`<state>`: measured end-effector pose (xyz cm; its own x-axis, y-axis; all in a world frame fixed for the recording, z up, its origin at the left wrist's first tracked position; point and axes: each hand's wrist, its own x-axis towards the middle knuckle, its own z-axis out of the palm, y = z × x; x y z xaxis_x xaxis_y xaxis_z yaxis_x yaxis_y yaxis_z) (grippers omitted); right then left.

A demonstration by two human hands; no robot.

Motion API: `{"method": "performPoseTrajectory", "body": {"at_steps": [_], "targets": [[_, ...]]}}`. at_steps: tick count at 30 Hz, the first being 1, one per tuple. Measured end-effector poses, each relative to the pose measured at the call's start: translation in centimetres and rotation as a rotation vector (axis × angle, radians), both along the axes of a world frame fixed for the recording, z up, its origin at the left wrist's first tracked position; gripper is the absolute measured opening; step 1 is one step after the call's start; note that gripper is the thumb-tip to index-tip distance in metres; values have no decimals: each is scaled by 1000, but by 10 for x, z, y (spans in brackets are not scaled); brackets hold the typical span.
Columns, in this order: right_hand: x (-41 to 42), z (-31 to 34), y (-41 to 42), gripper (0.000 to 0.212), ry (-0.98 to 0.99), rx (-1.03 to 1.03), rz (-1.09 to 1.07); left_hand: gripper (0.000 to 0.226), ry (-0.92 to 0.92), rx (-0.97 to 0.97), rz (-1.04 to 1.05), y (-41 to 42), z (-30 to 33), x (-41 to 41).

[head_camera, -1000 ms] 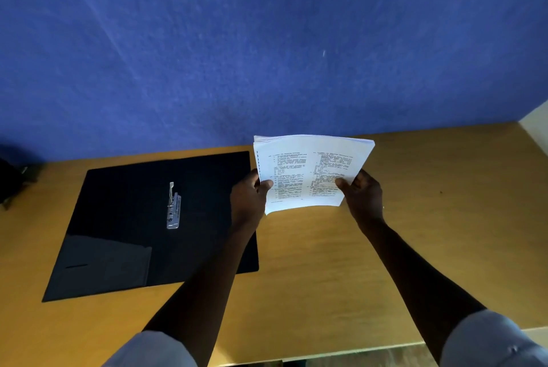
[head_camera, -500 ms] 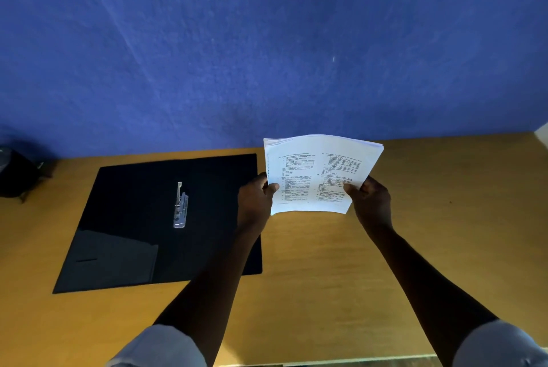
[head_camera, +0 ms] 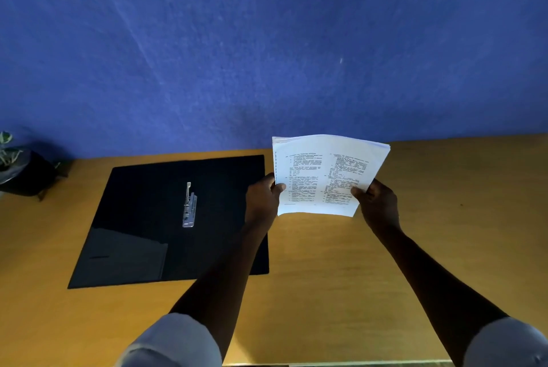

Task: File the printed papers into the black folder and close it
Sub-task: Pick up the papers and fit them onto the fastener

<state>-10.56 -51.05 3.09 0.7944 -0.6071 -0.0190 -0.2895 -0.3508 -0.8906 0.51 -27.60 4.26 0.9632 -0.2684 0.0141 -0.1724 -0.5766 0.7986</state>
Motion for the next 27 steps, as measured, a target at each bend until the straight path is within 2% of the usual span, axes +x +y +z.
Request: {"method": "performPoseTrajectory", "body": {"at_steps": [11, 18, 27], "targets": [[5, 7, 0, 25, 13, -24, 40, 12, 62, -37, -2, 5, 5, 11], [22, 12, 25, 15, 45, -3, 102, 12, 100, -60, 15, 41, 11, 28], [42, -8, 80, 15, 130, 197, 260, 16, 194, 3, 145, 114, -8, 39]]}}
